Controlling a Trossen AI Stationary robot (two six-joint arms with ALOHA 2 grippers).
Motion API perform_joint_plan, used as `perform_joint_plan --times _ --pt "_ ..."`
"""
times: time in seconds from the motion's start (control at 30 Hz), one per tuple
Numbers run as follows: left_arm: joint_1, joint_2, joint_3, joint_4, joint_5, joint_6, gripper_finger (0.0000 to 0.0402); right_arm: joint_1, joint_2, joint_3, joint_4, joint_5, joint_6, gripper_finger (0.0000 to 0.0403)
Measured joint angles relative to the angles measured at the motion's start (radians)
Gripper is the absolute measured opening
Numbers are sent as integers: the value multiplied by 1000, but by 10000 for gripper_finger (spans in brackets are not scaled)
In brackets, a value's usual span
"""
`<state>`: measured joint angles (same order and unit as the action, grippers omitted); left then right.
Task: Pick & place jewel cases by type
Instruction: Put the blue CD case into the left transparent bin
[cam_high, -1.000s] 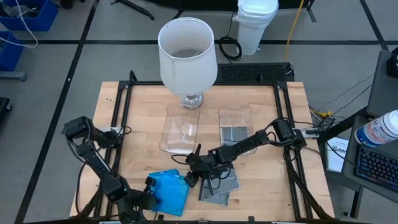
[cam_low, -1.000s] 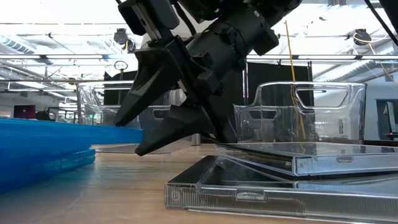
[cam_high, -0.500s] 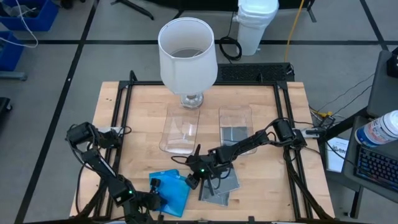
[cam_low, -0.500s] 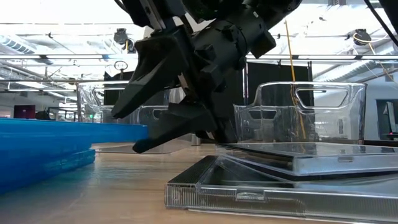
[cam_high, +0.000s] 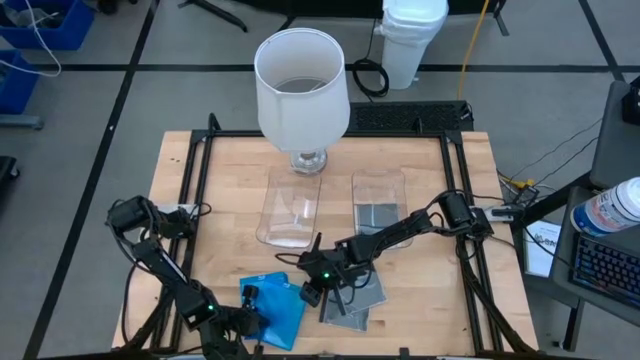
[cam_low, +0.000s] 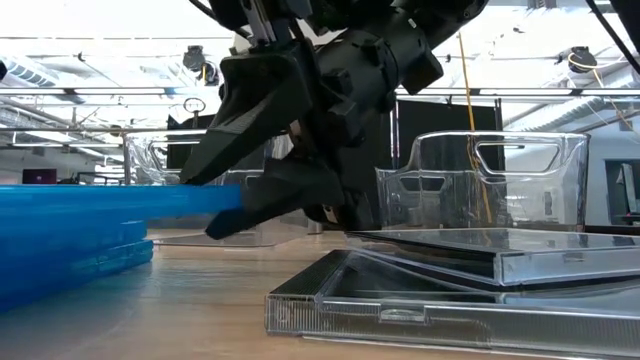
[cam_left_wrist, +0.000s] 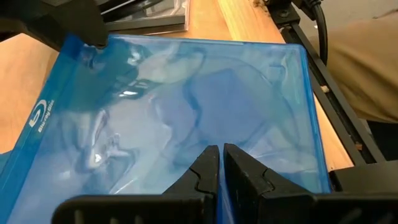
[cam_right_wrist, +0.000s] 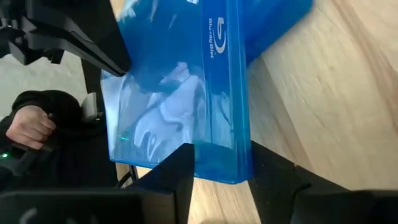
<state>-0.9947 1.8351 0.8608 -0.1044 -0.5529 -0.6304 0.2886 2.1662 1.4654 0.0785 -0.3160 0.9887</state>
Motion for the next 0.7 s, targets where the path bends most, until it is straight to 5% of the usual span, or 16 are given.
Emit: perform_joint_plan --times 0.23,0.7 --pt "-1 0 0 0 1 0 35 0 0 0 26 0 2 69" --pt "-83 -145 -10 0 -53 124 35 3 -40 5 26 -5 -72 54"
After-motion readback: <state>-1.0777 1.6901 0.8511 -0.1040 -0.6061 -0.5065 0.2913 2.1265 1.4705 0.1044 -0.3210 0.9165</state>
